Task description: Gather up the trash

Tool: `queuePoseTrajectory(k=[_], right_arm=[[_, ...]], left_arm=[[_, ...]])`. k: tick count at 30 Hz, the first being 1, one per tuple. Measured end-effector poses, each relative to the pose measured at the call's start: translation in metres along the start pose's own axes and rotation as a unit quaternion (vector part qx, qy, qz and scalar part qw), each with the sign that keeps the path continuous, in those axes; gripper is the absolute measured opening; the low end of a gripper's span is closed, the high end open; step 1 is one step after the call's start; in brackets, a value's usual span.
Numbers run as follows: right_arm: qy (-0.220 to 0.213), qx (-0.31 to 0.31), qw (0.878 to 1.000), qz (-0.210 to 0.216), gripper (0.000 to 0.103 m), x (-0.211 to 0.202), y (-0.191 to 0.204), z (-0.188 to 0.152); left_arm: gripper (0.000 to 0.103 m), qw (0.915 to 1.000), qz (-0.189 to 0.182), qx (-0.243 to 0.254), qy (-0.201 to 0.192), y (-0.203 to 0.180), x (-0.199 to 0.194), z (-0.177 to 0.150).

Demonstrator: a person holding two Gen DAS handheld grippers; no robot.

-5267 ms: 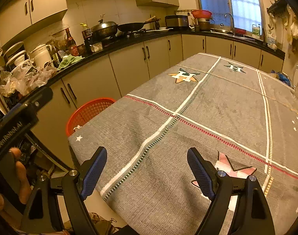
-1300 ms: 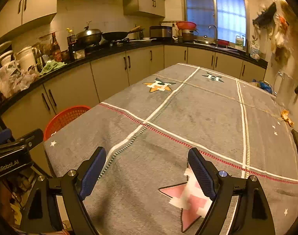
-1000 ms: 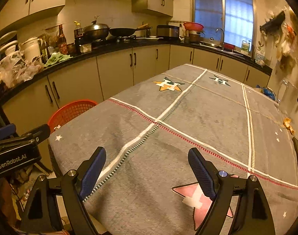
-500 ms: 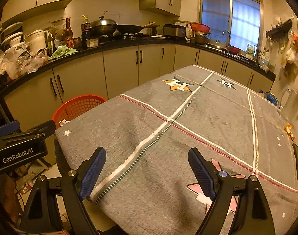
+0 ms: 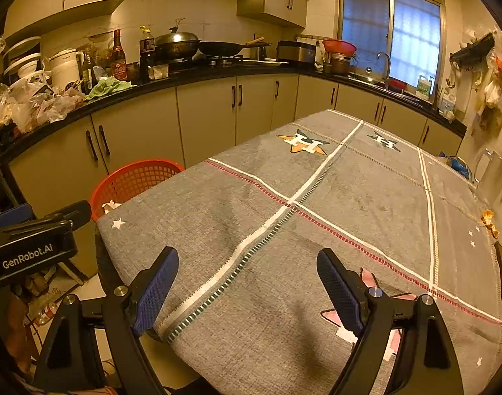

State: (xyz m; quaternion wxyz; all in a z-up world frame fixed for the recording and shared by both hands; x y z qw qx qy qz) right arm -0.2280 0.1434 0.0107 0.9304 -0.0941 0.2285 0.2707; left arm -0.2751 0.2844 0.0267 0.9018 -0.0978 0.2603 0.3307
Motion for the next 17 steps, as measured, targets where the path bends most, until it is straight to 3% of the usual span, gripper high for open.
queuePoseTrajectory(k=[17], right_arm=[[-0.034,0.036,0.999,0.009,0.09,-0.021,-0.03,-0.001]], left_arm=[[0.103,0.9994,0.022,0.026,-0.01,-0.029,-0.018,0.012]])
Point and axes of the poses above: each gripper's, at about its wrist camera, not at the fingertips, and x roughly the way its jaws point, y to its left, z to its top, the point moved 5 cm from there along x, roughly the way its jaws point, and after that the axes turned 11 degrees about -y, right-handed, at the moved point
